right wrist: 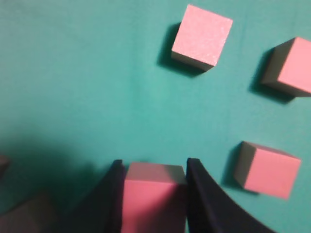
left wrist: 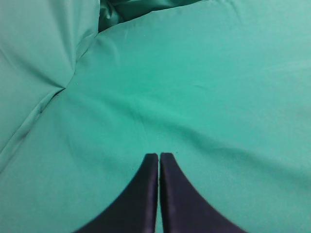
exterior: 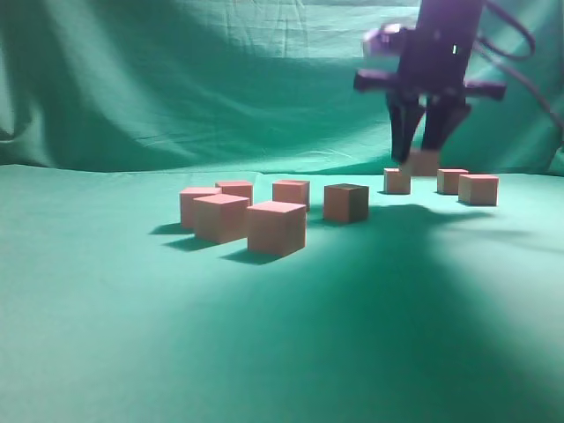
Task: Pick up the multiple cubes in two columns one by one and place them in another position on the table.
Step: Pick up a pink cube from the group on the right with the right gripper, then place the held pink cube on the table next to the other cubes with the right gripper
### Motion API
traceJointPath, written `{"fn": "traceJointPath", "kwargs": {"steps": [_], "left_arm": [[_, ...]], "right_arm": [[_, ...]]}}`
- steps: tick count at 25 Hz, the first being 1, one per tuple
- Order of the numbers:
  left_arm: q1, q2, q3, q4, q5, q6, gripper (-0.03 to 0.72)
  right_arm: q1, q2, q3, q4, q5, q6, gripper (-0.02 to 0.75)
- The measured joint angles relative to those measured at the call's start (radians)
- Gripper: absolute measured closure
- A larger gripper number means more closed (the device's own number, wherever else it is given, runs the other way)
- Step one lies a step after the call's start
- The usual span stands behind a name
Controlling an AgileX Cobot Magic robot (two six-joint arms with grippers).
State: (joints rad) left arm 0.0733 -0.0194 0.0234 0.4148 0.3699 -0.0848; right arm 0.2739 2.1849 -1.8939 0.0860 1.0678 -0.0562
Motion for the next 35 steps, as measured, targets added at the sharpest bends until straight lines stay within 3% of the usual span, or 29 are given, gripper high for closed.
{"fn": "traceJointPath", "kwargs": {"steps": [8,15,21,27,31,35], "left_arm": [[0.000,0.000,0.000,0.000,0.000,0.000,0.688],[0.000,0.000,0.000,0.000,0.000,0.000,0.688],[0.000,0.000,0.000,0.000,0.000,0.000,0.688],[0.000,0.000,0.000,0.000,0.000,0.000,0.688],[0.000,0.000,0.000,0.000,0.000,0.000,0.688],[0.000,0.000,0.000,0.000,0.000,0.000,0.688]], "right_arm": [[0.000,-0.301,0.044,0.099,0.139,-0.094,0.475],[0.000,-0.616,0.375,0.243,0.036,-0.199,0.475],[0.002,-0.805,0.652,0.475,-0.022,-0.491,0.475],[0.130,-0.794,0.827,0.514,-0.098,-0.599,0.475],[0.224,-0.735,0.840,0.533,-0.167,-0.662,0.475],[0.252,-0.659,0.840,0.560,-0.213,-0.668,0.475]]}}
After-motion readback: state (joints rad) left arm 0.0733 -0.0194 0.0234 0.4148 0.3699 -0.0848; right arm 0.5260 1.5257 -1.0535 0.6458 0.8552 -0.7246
